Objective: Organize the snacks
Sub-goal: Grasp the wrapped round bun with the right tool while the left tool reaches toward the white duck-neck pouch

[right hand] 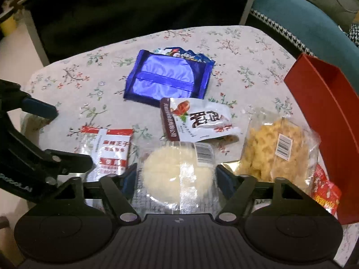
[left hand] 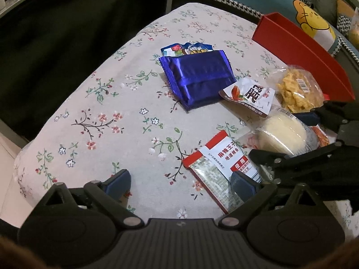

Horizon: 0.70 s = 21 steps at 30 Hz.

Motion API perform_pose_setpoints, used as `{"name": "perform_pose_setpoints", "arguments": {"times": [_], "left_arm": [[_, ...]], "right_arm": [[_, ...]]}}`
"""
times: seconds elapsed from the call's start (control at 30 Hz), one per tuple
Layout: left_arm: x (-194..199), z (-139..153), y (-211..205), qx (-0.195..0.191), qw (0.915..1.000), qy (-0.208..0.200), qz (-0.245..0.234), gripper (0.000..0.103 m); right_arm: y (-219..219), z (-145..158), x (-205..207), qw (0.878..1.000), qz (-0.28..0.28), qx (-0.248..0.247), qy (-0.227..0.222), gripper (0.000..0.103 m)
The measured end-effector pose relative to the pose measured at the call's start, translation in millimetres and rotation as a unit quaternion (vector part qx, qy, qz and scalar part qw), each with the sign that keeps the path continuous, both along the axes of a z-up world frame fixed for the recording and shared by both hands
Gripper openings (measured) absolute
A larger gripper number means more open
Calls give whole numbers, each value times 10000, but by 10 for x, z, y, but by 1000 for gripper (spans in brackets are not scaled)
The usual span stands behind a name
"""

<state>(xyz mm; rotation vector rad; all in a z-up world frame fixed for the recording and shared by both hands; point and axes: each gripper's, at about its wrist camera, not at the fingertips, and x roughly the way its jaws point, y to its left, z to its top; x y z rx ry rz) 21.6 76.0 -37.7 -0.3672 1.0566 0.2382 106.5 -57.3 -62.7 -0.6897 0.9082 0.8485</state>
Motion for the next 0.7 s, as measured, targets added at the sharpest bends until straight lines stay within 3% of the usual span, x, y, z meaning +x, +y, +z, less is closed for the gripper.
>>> {"name": "perform_pose_setpoints", "arguments": {"times": [0.1,0.2,0.3,0.33,0.4,0.7], "left_arm": [[12,-5,-1,4,10000,-2,-41,103],[34,-13,-34,114,9998,38,-160,103],[49,-7,-29,81,9998,26,-175,103],[49,3,-17,25,9998,6,-183,103],[45,24,5,-106,9997,-46,-229,103],[60,225,-277,210,9937,-364,-1044,103]], "right_arm": [[-31,-96,111,9994,-276,108,166,103],[-124,-128,151,9971,-515,455,328,103],[-105,-129,115,9979,-500,319,275,102],[-99,-106,117,9976,-566,294,258,98],[-123,-20,113,9965,-607,426,384,66],[-473,306,23,9917,-1058,709,171,65]]}}
